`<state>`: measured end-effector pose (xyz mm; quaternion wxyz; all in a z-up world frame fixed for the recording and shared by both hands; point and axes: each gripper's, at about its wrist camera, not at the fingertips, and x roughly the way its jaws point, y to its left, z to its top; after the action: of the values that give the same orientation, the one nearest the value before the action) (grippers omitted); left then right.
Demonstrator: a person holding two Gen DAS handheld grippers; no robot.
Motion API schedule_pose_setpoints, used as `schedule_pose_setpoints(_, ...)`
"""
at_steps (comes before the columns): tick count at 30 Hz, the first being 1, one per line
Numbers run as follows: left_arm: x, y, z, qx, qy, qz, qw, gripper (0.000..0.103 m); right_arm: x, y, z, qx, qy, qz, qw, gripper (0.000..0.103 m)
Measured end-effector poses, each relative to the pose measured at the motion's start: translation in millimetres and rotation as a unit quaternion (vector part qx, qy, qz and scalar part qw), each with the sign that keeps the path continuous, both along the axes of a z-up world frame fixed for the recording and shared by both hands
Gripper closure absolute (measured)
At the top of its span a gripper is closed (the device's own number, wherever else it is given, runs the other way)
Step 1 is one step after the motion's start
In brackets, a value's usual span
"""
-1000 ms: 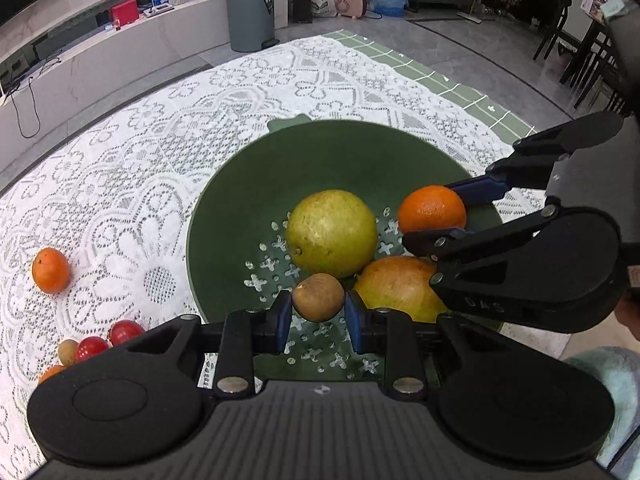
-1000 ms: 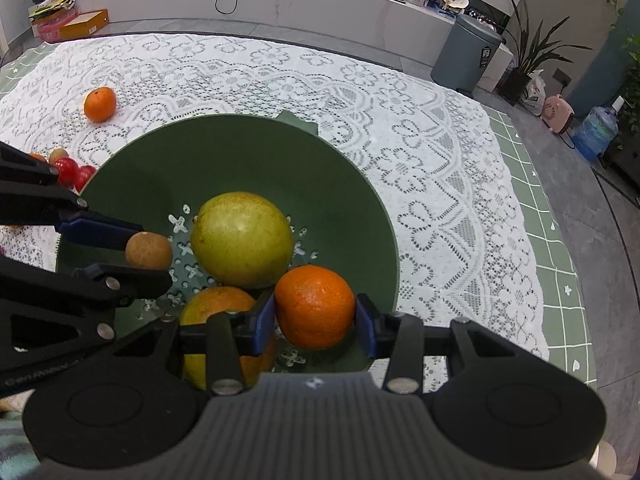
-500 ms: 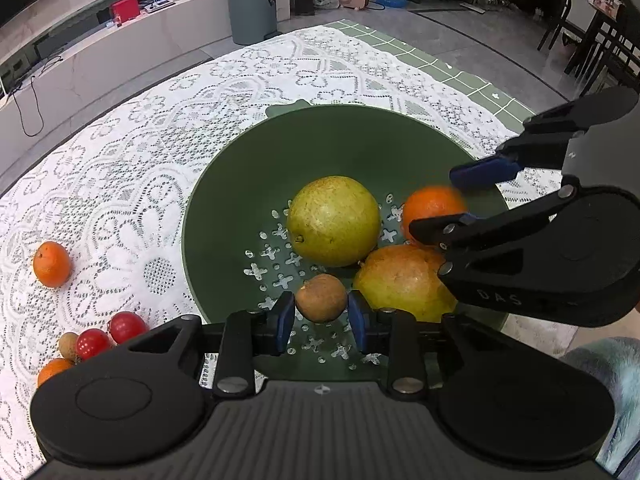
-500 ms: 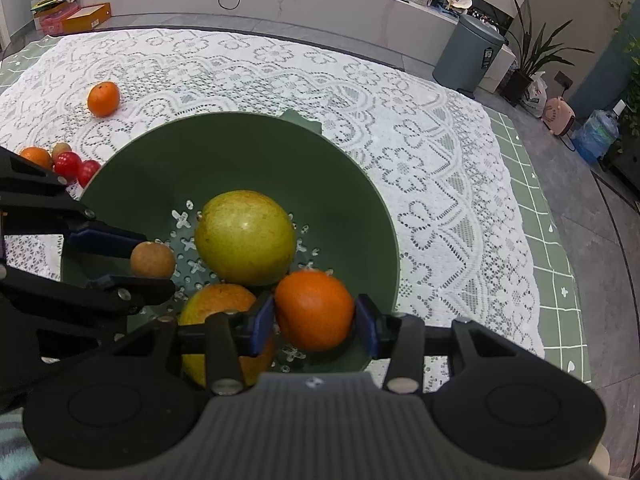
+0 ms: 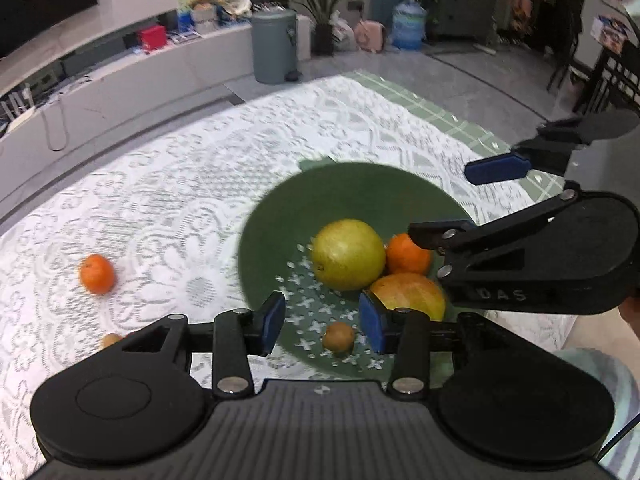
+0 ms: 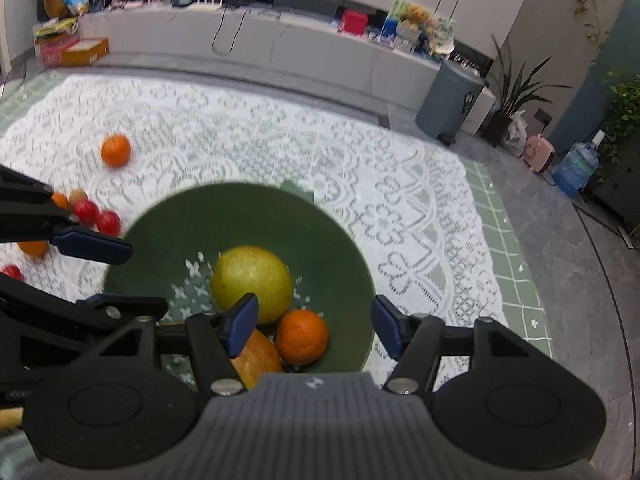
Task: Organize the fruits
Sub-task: 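Open both grippers over the colander and withdraw toward the remaining fruit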
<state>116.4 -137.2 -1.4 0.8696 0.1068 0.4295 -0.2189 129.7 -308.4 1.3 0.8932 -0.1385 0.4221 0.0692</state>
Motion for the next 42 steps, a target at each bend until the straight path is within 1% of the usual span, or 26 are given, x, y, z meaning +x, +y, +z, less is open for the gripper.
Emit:
schedule_pose_setpoints(3,-6.1,11.4,10.2,-0.007,-0.013,0.018,0.9997,0.052,-6.7,2.2,11.9,0.022,-0.017,-0.008,1.0,0.041)
schedule_pose_setpoints(7,-13.4,31.2,22.8,-0.017,-0.032,0.047,0.9983,0.052,-16.3,6.2,24.5,0.062,-0.035,-0.018,0.997,0.035)
schedule_pose_setpoints(9,-16.6,42.8,28.6,-0.025,-0.039,0.063,0.9969,0.052,-21.7,11.7,28.6,0.077,-0.043,-0.018,0.996,0.034)
schedule_pose_setpoints(12,-20.8,59.9,33.2,-0.035,-0.047,0.087,0.9945,0.052,-29.4,23.5,31.3,0.082,-0.053,-0.015,0.995,0.032)
schedule_pose_setpoints(14,-23.4,72.3,35.0,-0.041,-0.052,0.101,0.9926,0.052,-35.3,32.2,31.8,0.088,-0.06,-0.011,0.994,0.027)
schedule_pose_setpoints(19,-28.7,105.2,37.4,-0.057,-0.06,0.129,0.9881,0.052,-44.6,49.9,29.1,0.131,-0.058,-0.008,0.99,0.027)
schedule_pose_setpoints(22,-33.0,126.2,36.1,-0.06,-0.057,0.139,0.9868,0.052,-46.7,61.3,24.2,0.167,-0.051,-0.007,0.985,0.027)
schedule_pose_setpoints(24,-34.7,139.1,31.6,-0.058,-0.056,0.147,0.9859,0.052,-47.4,70.3,19.5,0.18,-0.046,-0.002,0.983,0.027)
schedule_pose_setpoints(30,-38.6,174.7,13.3,-0.062,-0.042,0.17,0.9826,0.052,-50.3,102.3,5.7,0.188,-0.052,0.024,0.98,0.028)
schedule_pose_setpoints(32,-39.3,183.4,6.5,-0.059,-0.038,0.173,0.9824,0.052,-50.5,111.9,0.7,0.188,-0.055,0.033,0.98,0.032)
schedule_pose_setpoints(34,-39.6,190.7,-0.1,-0.059,-0.033,0.176,0.9821,0.052,-50.3,121.1,-4.8,0.185,-0.055,0.042,0.98,0.033)
schedule_pose_setpoints(37,-39.9,199.0,-9.3,-0.067,-0.022,0.175,0.982,0.052,-49.5,135.9,-13.2,0.18,-0.051,0.06,0.98,0.035)
schedule_pose_setpoints(38,-40.0,200.2,-11.8,-0.07,-0.019,0.173,0.9822,0.052,-49.2,139.5,-15.8,0.178,-0.05,0.066,0.981,0.037)
schedule_pose_setpoints(40,-40.4,201.6,-16.7,-0.074,-0.015,0.169,0.9827,0.052,-47.6,149.9,-22.6,0.169,-0.046,0.078,0.982,0.042)
schedule_pose_setpoints(42,-39.6,202.2,-21.7,-0.08,-0.011,0.164,0.9831,0.052,-45.5,158.9,-29.9,0.153,-0.041,0.089,0.983,0.045)
